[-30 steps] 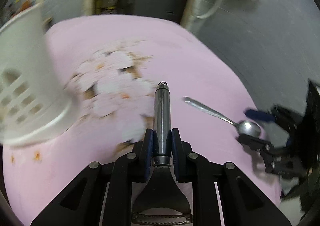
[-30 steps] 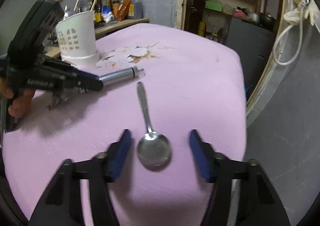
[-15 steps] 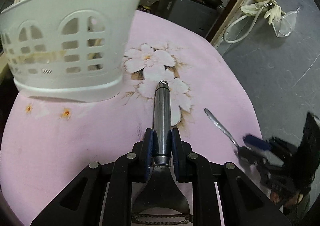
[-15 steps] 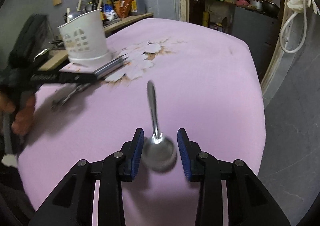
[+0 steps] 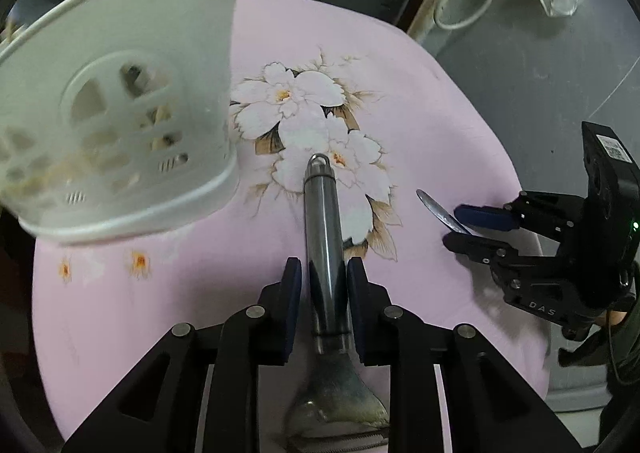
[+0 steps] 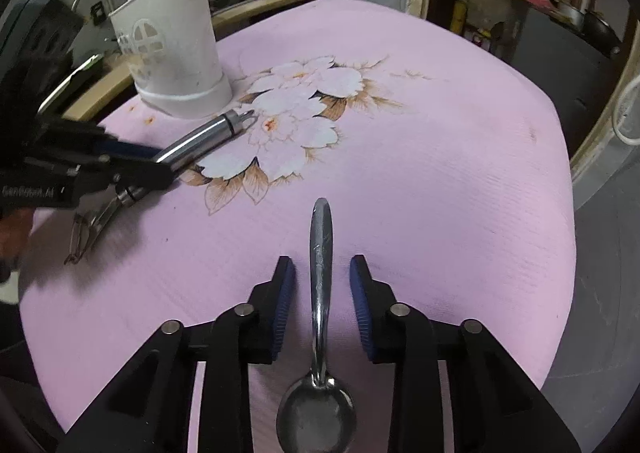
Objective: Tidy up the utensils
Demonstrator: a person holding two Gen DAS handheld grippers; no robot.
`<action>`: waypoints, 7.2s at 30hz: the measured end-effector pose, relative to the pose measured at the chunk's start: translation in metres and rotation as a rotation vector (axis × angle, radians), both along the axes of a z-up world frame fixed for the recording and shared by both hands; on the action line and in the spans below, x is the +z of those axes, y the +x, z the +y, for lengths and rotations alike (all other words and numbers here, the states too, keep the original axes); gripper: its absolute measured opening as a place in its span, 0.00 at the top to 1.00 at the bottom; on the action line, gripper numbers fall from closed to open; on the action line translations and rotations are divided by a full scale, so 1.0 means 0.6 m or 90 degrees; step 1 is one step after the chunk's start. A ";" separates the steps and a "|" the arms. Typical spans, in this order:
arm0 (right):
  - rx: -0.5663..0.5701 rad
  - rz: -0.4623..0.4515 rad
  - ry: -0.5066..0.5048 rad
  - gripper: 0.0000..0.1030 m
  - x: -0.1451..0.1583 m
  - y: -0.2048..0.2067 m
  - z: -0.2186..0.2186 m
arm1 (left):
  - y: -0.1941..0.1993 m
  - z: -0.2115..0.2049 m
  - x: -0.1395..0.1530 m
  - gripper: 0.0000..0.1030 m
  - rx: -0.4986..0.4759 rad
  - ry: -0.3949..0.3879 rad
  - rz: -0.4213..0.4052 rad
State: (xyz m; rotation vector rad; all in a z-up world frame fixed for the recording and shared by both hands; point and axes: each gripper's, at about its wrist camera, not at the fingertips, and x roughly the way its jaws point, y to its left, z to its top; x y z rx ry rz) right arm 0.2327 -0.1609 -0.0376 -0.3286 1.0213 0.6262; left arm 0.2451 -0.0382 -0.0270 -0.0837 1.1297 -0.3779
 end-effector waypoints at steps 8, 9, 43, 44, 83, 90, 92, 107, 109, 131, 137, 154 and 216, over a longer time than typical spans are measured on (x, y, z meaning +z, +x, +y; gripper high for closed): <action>0.022 0.004 -0.041 0.91 0.000 -0.003 0.010 | 0.016 -0.031 -0.003 0.81 -0.079 0.076 0.016; 0.027 0.000 -0.052 0.91 0.000 -0.004 0.014 | 0.020 -0.035 -0.004 0.81 -0.088 0.083 0.022; -0.055 -0.456 0.263 0.93 0.157 -0.142 0.047 | -0.170 0.112 0.099 0.86 0.188 -0.121 -0.427; -0.055 -0.460 0.282 0.93 0.168 -0.136 0.049 | -0.165 0.120 0.109 0.86 0.196 -0.124 -0.434; -0.047 -0.494 0.550 0.92 0.185 0.051 0.221 | -0.025 0.386 0.182 0.86 0.468 -0.169 -0.617; -0.046 -0.485 0.537 0.92 0.173 0.055 0.226 | -0.014 0.363 0.168 0.86 0.490 -0.101 -0.633; -0.044 -0.481 0.532 0.92 0.168 0.055 0.228 | -0.013 0.359 0.162 0.86 0.490 -0.094 -0.632; -0.033 -0.471 0.500 0.80 0.161 0.043 0.233 | -0.053 0.365 0.161 0.76 0.443 -0.098 -0.607; -0.033 -0.472 0.493 0.80 0.162 0.038 0.233 | -0.056 0.360 0.162 0.76 0.433 -0.080 -0.614; -0.072 -0.478 0.472 0.60 0.170 -0.004 0.186 | -0.050 0.327 0.165 0.79 0.441 0.069 -0.616; -0.074 -0.486 0.468 0.58 0.172 -0.023 0.174 | -0.047 0.315 0.171 0.85 0.466 0.150 -0.642; -0.086 -0.468 0.466 0.41 0.163 -0.052 0.151 | -0.116 0.292 0.165 0.79 0.353 -0.004 -0.610; -0.294 -0.458 0.311 0.00 0.123 -0.319 0.002 | -0.359 0.192 0.079 0.08 0.234 -0.023 -0.509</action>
